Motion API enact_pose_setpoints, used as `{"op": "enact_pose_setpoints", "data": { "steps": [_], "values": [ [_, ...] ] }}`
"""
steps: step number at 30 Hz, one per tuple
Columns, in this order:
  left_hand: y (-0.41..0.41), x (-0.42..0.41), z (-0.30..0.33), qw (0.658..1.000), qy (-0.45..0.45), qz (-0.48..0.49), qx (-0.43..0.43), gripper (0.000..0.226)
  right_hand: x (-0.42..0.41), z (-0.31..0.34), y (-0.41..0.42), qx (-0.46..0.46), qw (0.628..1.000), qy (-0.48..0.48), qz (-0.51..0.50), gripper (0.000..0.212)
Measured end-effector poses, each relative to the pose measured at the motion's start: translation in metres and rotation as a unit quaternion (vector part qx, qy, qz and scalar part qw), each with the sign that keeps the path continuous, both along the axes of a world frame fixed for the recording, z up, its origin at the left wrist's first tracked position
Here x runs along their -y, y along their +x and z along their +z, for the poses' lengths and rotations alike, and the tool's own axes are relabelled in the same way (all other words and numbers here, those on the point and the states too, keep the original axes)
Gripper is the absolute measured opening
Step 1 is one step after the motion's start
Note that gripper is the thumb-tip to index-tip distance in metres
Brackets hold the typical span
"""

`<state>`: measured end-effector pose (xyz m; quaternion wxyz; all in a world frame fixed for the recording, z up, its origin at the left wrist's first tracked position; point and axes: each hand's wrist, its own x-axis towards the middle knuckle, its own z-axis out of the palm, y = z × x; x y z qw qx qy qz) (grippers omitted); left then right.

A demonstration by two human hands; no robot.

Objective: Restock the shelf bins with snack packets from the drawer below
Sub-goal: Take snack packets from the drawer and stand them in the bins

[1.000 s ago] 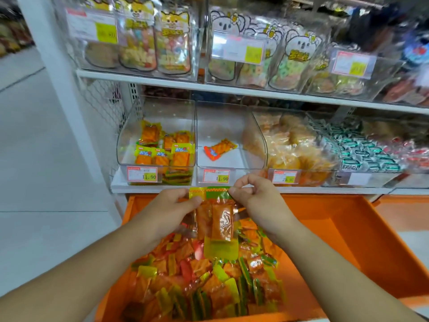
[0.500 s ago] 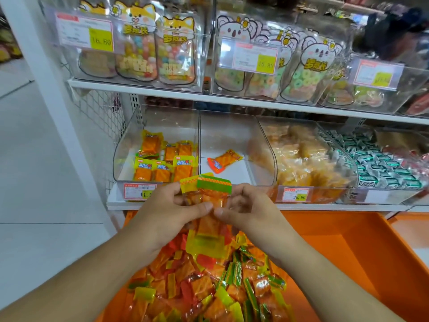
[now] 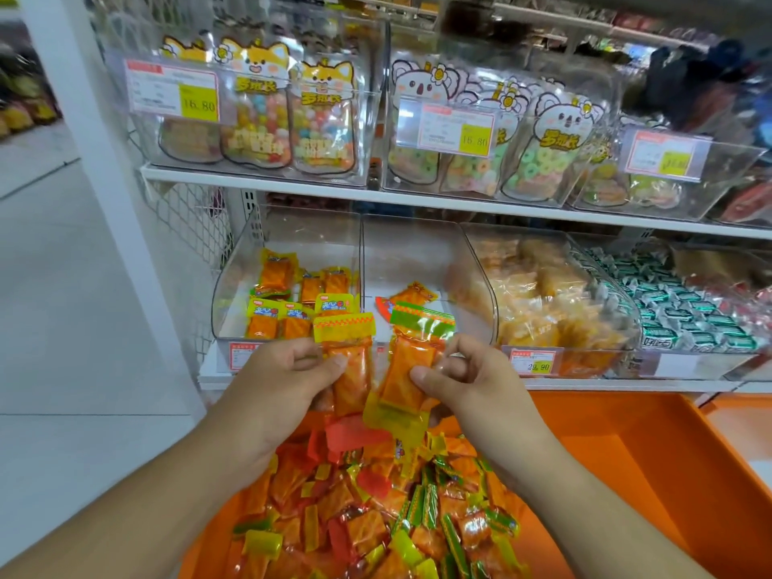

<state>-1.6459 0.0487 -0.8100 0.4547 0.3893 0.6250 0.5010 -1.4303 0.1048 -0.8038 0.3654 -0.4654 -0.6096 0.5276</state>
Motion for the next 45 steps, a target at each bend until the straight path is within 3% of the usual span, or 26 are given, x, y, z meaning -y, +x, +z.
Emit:
{"op": "enact_pose_setpoints", "data": {
  "steps": [4,7,9,12,16,19,21,22,24,25,29,33,35,40,43,45],
  "values": [
    [0.003,0.002,0.005,0.999,-0.038,0.029,0.023,0.022,0.011,0.010,-0.002,0.026,0.991,0.131,-0.014,0.023],
    [0.003,0.004,0.009,0.993,-0.069,-0.007,0.095,0.011,0.019,0.017,-0.001,0.097,0.952,0.291,0.003,0.025],
    [0.002,0.003,0.011,0.988,-0.080,-0.024,0.127,0.018,0.019,0.014,0.001,0.129,0.914,0.384,0.029,0.032],
    [0.002,0.003,0.014,0.980,-0.085,-0.056,0.173,0.026,0.015,0.007,-0.001,0.169,0.886,0.429,0.050,0.029],
    [0.003,0.004,0.013,0.978,-0.063,-0.099,0.172,0.040,0.011,0.003,0.000,0.184,0.890,0.413,0.059,0.029],
    [0.006,0.007,0.017,0.984,-0.041,-0.103,0.138,0.042,0.010,0.006,-0.001,0.180,0.913,0.366,0.025,0.046],
    [0.007,0.009,0.017,0.987,-0.036,-0.102,0.115,0.042,0.011,0.006,-0.003,0.145,0.960,0.239,-0.024,0.046],
    [0.006,0.009,0.016,0.987,-0.037,-0.107,0.113,0.044,0.010,0.007,-0.006,0.084,0.989,0.124,-0.018,0.041],
    [0.005,0.009,0.011,0.985,-0.045,-0.135,0.097,0.051,0.010,0.006,-0.008,-0.044,0.996,-0.063,0.053,0.034],
    [0.004,0.008,0.009,0.986,-0.051,-0.141,0.073,0.055,0.010,0.004,-0.007,-0.055,0.992,-0.073,0.084,0.033],
    [0.001,0.006,0.006,0.985,-0.082,-0.141,-0.057,0.070,0.012,0.004,-0.010,0.012,0.997,-0.003,0.078,0.031],
    [-0.001,0.006,0.009,0.972,-0.097,-0.130,-0.172,0.064,0.008,-0.002,-0.008,0.020,0.999,-0.029,0.035,0.012],
    [-0.004,0.007,0.012,0.977,-0.081,-0.110,-0.161,0.059,0.004,-0.002,-0.005,0.019,0.999,-0.040,-0.001,0.011],
    [-0.013,0.006,0.031,0.996,-0.017,-0.014,-0.086,0.055,-0.004,0.009,0.003,-0.055,0.994,-0.060,-0.079,0.031],
    [-0.014,0.005,0.032,0.994,-0.033,-0.005,-0.102,0.032,-0.003,0.015,0.005,-0.056,0.997,0.026,-0.055,0.028],
    [-0.007,0.004,0.027,0.997,-0.068,-0.020,-0.041,0.029,0.000,0.016,0.005,-0.008,0.988,0.146,-0.043,0.025]
  ]
}}
